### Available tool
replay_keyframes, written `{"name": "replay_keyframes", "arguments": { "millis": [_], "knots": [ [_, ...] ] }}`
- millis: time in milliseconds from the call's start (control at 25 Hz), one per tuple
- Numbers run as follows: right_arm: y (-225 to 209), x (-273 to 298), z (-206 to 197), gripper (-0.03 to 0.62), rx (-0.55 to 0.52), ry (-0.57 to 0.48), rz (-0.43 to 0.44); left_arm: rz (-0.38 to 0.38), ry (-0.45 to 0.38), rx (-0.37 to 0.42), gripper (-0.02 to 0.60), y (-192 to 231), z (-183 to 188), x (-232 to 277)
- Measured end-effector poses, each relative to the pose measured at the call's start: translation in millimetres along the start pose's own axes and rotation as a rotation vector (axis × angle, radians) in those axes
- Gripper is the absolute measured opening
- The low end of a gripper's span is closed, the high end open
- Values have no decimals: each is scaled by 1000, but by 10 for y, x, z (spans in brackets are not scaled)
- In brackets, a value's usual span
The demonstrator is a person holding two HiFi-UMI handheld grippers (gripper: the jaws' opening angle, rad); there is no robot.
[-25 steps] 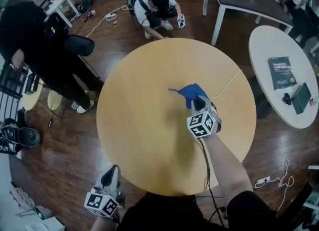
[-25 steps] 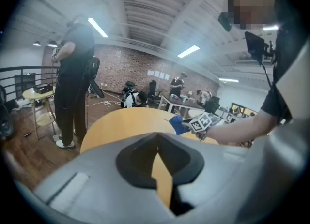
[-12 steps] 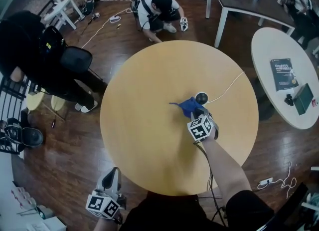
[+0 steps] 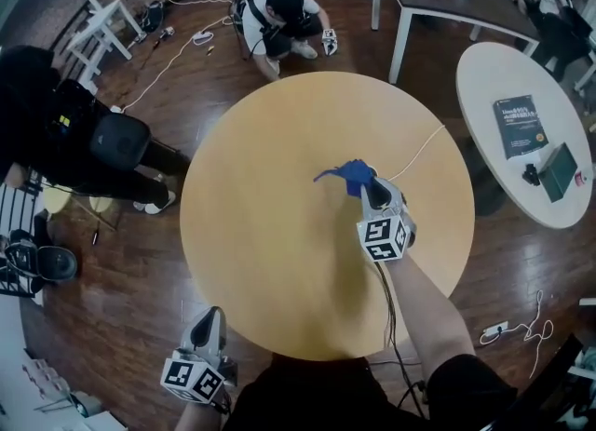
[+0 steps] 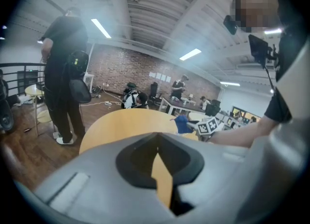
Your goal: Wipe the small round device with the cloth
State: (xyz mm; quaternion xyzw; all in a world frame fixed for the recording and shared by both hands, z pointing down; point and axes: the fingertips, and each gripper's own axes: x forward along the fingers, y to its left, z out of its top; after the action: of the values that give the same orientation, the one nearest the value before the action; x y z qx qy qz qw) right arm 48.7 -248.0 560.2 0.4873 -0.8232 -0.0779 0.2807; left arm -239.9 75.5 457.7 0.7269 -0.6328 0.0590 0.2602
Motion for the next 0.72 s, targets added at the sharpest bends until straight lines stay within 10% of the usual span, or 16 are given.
{"name": "replay_keyframes", "arguments": {
  "millis": [720],
  "knots": [
    [-64, 181, -323, 83, 71, 117, 31, -7, 10, 7, 6, -26, 9, 13]
  ]
}}
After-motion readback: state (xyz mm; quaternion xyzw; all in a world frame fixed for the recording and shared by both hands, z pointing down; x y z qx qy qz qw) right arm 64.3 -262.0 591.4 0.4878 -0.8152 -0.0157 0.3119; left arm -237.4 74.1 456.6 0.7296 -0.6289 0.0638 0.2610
